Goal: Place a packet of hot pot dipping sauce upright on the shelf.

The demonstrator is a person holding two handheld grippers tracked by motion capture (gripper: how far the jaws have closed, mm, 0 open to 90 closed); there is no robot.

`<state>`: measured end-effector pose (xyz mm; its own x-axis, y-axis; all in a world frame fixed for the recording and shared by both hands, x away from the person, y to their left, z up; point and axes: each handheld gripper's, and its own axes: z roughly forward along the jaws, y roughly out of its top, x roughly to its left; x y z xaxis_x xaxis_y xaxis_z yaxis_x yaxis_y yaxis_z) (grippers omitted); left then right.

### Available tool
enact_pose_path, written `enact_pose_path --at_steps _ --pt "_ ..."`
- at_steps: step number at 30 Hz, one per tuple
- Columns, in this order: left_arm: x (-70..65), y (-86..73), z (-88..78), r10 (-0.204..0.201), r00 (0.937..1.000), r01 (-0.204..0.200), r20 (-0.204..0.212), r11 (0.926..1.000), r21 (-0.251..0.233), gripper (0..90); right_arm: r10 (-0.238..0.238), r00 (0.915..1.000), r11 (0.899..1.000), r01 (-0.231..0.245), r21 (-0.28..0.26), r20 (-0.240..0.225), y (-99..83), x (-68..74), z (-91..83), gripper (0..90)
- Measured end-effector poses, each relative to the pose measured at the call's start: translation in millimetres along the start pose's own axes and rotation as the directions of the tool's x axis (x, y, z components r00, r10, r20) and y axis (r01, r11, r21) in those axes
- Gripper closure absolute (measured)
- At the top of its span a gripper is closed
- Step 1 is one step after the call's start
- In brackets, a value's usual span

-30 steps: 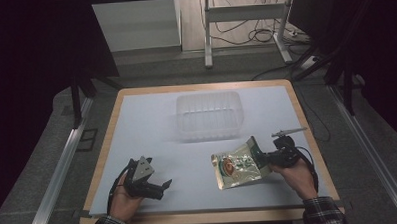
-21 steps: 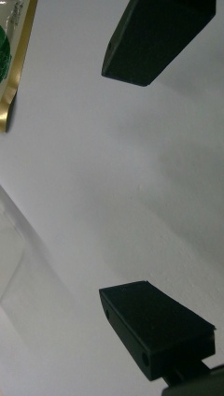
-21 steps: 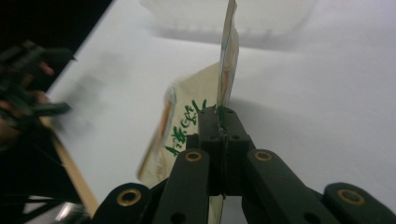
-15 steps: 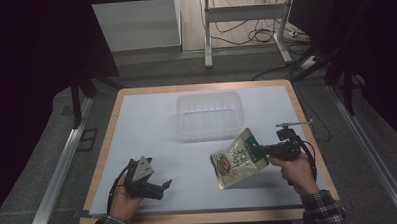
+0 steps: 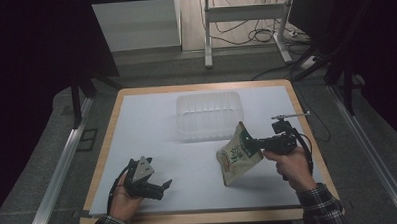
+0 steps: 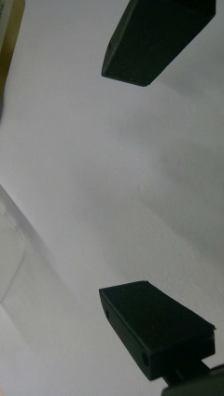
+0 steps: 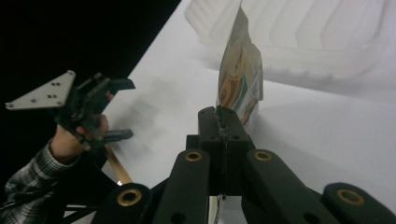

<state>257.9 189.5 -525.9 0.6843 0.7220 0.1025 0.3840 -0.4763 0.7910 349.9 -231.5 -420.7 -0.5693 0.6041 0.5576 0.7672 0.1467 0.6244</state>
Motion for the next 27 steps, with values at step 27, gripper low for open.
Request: enact_pose_path --at_steps 27 --pt "0.7 0.1 -0.4 -0.001 1.0 0.001 0.0 1.0 -0.006 0.0 -0.003 0.9999 0.993 0.002 -0.118 -0.011 36.5 13.4 -18.2 89.2"
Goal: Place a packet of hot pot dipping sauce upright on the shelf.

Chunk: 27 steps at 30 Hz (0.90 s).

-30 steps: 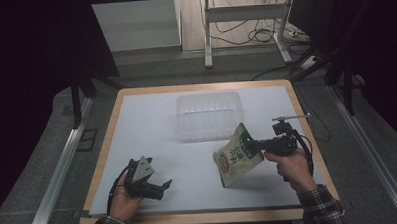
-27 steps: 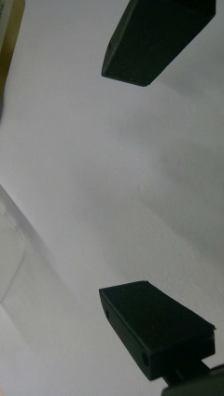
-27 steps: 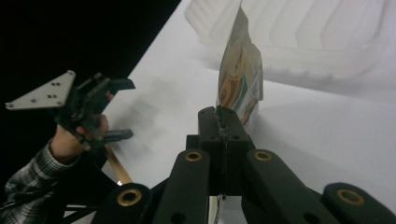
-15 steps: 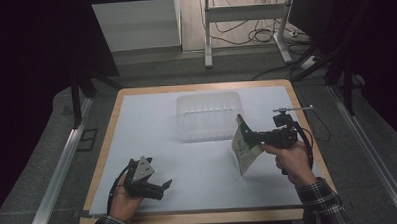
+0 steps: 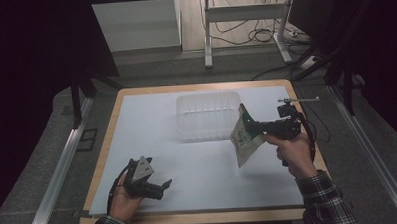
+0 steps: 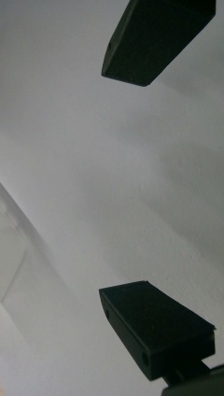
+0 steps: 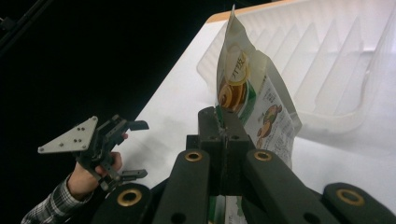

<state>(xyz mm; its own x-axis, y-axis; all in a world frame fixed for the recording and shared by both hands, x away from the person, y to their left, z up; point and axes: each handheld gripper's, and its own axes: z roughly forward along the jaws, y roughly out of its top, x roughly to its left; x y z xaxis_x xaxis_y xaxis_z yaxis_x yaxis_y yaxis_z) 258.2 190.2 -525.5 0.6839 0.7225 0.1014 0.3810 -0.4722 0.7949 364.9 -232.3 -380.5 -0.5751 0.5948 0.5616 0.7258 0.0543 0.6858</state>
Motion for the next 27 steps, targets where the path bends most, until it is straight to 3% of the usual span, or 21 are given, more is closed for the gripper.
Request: enact_pose_path --at_steps 16,27 --pt "3.3 -0.4 -3.2 -0.039 0.9991 0.039 0.015 0.9985 -0.038 0.0 0.003 1.0 0.999 -0.003 -0.035 0.002 20.4 1.9 -5.7 89.1" --pt "3.4 -0.4 -3.3 -0.04 0.999 0.041 0.017 0.9984 -0.039 0.0 0.002 0.9999 0.998 -0.001 -0.057 0.01 32.6 2.2 -6.7 89.1"
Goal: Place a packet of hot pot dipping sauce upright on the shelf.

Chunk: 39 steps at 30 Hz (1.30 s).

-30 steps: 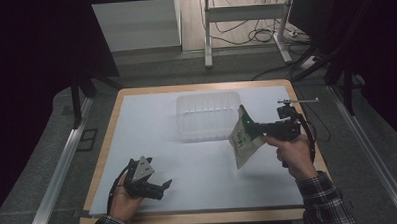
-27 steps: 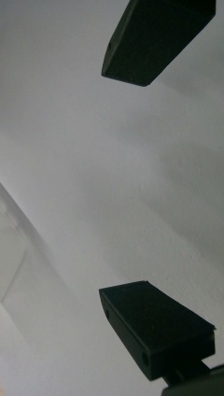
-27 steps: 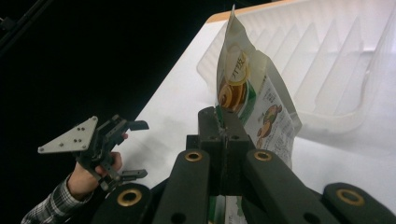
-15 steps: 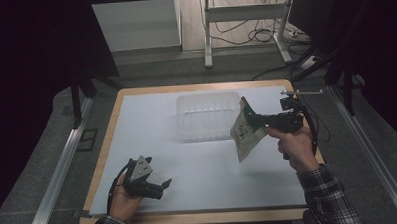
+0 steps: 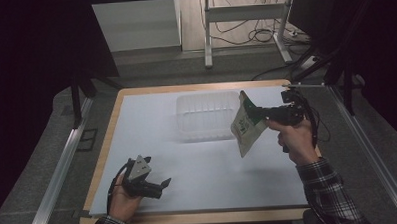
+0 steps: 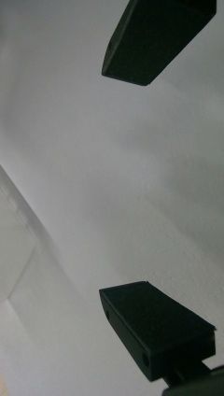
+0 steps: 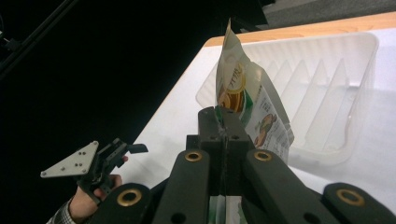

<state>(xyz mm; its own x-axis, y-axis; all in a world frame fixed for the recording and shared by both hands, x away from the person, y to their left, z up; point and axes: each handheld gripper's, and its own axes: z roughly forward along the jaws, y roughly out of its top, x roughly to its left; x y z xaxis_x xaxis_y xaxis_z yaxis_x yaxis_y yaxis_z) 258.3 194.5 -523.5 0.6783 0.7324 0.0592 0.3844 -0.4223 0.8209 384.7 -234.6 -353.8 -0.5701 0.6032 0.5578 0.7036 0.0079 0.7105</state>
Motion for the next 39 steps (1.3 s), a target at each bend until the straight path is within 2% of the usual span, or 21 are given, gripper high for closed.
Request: enact_pose_path --at_steps 10,21,32,39 --pt "-0.8 0.1 0.7 0.009 1.0 -0.009 0.001 0.9999 0.008 0.0 -0.002 0.9998 1.0 0.003 -0.031 0.018 14.6 -2.6 -0.1 89.1" --pt "-1.2 0.1 1.5 0.019 0.9998 -0.019 0.001 0.9996 0.02 0.0 0.013 0.9986 0.999 -0.011 -0.05 0.052 29.4 -13.6 4.9 89.1" --pt "-1.2 0.0 1.4 0.019 0.9998 -0.019 0.004 0.9996 0.019 0.0 0.044 0.9965 0.997 -0.039 -0.066 0.072 42.7 -22.6 20.6 89.1" --pt "-1.1 0.0 1.4 0.019 0.9998 -0.019 0.005 0.9997 0.017 0.0 0.049 0.9942 0.996 -0.041 -0.084 0.096 51.5 -25.8 31.7 89.1"
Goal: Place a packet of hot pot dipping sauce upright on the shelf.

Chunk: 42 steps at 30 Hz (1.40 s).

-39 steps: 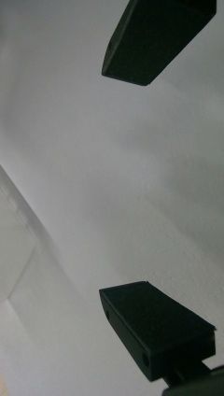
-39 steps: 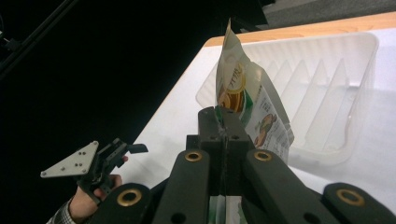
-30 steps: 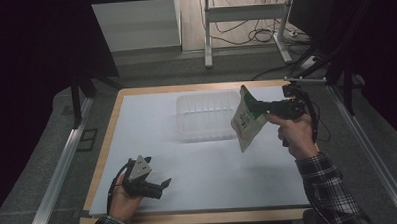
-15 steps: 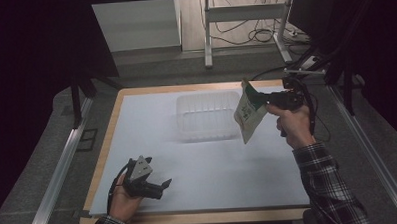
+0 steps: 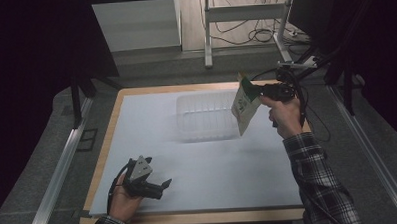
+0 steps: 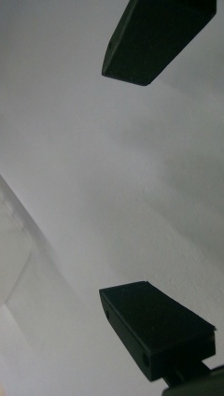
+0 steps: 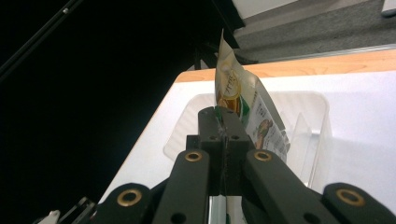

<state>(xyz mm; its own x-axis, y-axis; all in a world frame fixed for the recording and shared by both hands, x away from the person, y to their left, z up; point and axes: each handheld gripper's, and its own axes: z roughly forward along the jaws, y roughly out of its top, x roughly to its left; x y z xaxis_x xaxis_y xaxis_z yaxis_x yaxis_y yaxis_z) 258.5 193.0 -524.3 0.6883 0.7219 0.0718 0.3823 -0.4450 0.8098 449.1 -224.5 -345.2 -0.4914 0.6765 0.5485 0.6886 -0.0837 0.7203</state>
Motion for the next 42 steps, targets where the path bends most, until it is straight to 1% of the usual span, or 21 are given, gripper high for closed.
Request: enact_pose_path --at_steps 2,4,13,20,25,28,35,39,42 --pt "0.2 -0.1 -0.1 -0.001 1.0 0.001 0.001 1.0 0.0 0.0 -0.005 0.9999 1.0 0.006 -0.003 0.015 3.5 0.5 4.7 89.1" --pt "0.1 0.0 -0.1 0.0 1.0 0.0 0.001 1.0 -0.001 0.0 -0.008 0.9998 1.0 0.008 -0.004 0.017 4.3 0.3 5.6 89.1" --pt "-0.1 -0.1 0.2 0.0 1.0 0.0 0.004 1.0 0.0 0.0 0.009 0.9992 1.0 -0.008 -0.025 0.038 12.4 -3.9 17.7 89.2" --pt "-0.7 -0.2 1.1 0.008 0.9999 -0.008 0.011 0.9999 0.01 0.0 0.024 0.9986 0.999 -0.022 -0.043 0.046 16.9 -8.0 22.9 89.1" --pt "-0.6 -0.3 1.1 0.008 0.9999 -0.008 0.012 0.9999 0.01 0.0 0.022 0.9978 0.999 -0.019 -0.051 0.062 19.6 -9.6 28.9 89.1" --pt "-0.6 -0.2 0.9 0.008 0.9999 -0.008 0.012 0.9999 0.008 0.0 0.029 0.9971 0.998 -0.025 -0.059 0.07 20.8 -11.7 32.6 89.1" --pt "-0.2 -0.2 0.4 0.002 0.9999 -0.002 0.012 1.0 0.001 0.0 0.035 0.9947 0.998 -0.03 -0.059 0.096 20.7 -19.7 41.4 89.1" --pt "0.3 -0.3 0.0 -0.007 0.9999 0.007 0.012 0.9999 -0.009 0.0 0.044 0.9933 0.998 -0.038 -0.054 0.107 18.1 -25.2 47.5 89.1" --pt "0.1 -0.4 0.1 -0.005 0.9999 0.005 0.011 1.0 -0.006 0.0 0.049 0.9922 0.998 -0.043 -0.051 0.114 14.9 -29.0 52.3 89.0"
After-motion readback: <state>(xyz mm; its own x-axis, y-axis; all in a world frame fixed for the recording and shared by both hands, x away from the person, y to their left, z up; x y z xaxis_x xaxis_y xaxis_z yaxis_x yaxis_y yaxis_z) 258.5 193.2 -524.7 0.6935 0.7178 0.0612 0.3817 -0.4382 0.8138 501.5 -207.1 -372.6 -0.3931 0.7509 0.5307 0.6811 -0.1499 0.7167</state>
